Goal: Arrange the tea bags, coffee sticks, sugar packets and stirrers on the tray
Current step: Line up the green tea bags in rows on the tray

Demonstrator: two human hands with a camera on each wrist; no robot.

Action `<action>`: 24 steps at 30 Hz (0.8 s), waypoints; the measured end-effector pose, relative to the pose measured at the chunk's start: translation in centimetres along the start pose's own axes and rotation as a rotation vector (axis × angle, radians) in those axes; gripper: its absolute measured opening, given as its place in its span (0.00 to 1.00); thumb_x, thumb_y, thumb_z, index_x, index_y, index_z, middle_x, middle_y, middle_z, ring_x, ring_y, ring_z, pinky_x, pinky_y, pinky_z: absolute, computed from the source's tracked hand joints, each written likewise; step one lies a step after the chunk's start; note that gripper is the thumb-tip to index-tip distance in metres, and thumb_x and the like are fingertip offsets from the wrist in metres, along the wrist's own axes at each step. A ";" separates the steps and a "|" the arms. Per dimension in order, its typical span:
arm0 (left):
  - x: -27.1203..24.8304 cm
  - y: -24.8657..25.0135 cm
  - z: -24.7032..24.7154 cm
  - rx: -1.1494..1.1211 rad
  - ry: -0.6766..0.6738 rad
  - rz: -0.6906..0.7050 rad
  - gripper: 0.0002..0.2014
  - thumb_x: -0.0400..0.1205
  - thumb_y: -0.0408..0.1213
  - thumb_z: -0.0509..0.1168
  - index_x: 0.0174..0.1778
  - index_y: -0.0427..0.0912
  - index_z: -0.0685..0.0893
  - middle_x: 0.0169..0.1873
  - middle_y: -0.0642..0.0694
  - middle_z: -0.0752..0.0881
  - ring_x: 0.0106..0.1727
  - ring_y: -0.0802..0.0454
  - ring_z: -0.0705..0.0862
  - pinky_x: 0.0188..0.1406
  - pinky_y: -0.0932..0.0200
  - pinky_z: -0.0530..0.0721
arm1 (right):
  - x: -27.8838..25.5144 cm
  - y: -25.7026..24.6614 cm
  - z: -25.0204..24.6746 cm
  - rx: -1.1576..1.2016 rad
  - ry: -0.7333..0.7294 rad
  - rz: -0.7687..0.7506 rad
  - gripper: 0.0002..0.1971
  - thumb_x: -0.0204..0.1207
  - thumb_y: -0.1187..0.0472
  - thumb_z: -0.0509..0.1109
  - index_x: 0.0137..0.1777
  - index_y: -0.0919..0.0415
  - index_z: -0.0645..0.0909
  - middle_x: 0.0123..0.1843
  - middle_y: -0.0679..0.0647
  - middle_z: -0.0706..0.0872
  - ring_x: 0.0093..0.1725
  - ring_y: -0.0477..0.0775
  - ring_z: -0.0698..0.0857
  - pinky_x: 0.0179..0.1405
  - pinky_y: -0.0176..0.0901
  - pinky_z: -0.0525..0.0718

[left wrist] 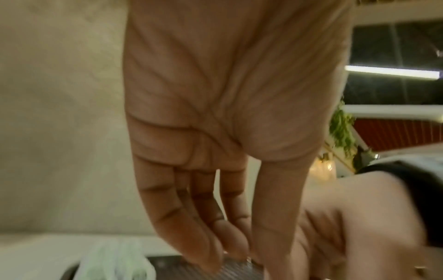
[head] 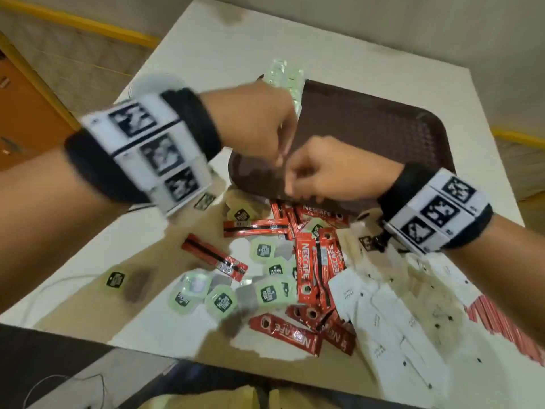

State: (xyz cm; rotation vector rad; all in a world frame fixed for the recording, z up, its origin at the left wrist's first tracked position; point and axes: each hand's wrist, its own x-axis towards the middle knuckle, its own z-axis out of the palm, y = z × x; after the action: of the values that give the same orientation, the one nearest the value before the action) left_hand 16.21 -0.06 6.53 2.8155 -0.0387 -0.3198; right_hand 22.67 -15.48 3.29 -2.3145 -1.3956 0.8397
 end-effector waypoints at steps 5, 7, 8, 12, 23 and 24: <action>-7.1 1.8 5.5 -0.001 -0.175 0.026 0.08 0.71 0.46 0.75 0.39 0.49 0.85 0.33 0.55 0.85 0.36 0.58 0.83 0.29 0.68 0.75 | -3.0 -1.5 4.5 -0.141 -0.230 0.009 0.08 0.70 0.55 0.78 0.33 0.54 0.85 0.32 0.45 0.88 0.32 0.43 0.84 0.42 0.43 0.86; -8.5 2.3 7.8 0.027 -0.234 0.005 0.14 0.69 0.50 0.76 0.44 0.49 0.84 0.37 0.53 0.86 0.39 0.54 0.84 0.33 0.61 0.81 | -3.5 -1.5 5.7 -0.149 -0.289 0.046 0.14 0.68 0.49 0.81 0.31 0.55 0.83 0.28 0.46 0.85 0.29 0.45 0.81 0.38 0.45 0.85; -9.0 2.5 8.7 0.039 -0.270 0.005 0.16 0.69 0.53 0.76 0.46 0.48 0.84 0.39 0.52 0.86 0.40 0.53 0.84 0.35 0.59 0.81 | -3.7 -1.5 6.3 -0.156 -0.320 0.054 0.15 0.67 0.47 0.81 0.31 0.56 0.83 0.27 0.48 0.84 0.27 0.46 0.79 0.36 0.46 0.83; -9.5 2.8 11.1 0.046 -0.313 0.006 0.20 0.71 0.52 0.76 0.44 0.44 0.74 0.38 0.51 0.81 0.38 0.52 0.79 0.33 0.60 0.73 | -3.8 -1.8 7.8 -0.158 -0.328 0.063 0.14 0.66 0.52 0.82 0.32 0.58 0.81 0.27 0.47 0.81 0.27 0.46 0.77 0.32 0.41 0.77; -9.1 1.5 8.9 -0.082 -0.078 -0.025 0.14 0.74 0.48 0.75 0.44 0.52 0.75 0.34 0.55 0.82 0.37 0.54 0.80 0.31 0.60 0.70 | -3.3 -0.3 4.3 0.248 -0.265 0.116 0.07 0.71 0.68 0.78 0.39 0.61 0.81 0.33 0.57 0.85 0.29 0.47 0.78 0.31 0.44 0.75; -8.9 1.4 8.2 -0.131 -0.062 -0.039 0.12 0.73 0.48 0.75 0.41 0.54 0.77 0.30 0.56 0.81 0.34 0.58 0.79 0.30 0.61 0.69 | -3.3 0.0 3.5 0.289 -0.232 0.128 0.05 0.72 0.69 0.77 0.41 0.63 0.82 0.34 0.58 0.86 0.29 0.48 0.79 0.31 0.44 0.76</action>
State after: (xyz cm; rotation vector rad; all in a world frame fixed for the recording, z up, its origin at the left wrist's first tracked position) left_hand 5.69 -3.27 1.25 2.6793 0.0225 -0.4029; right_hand 19.28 -18.48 1.65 -2.1534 -1.1280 1.2912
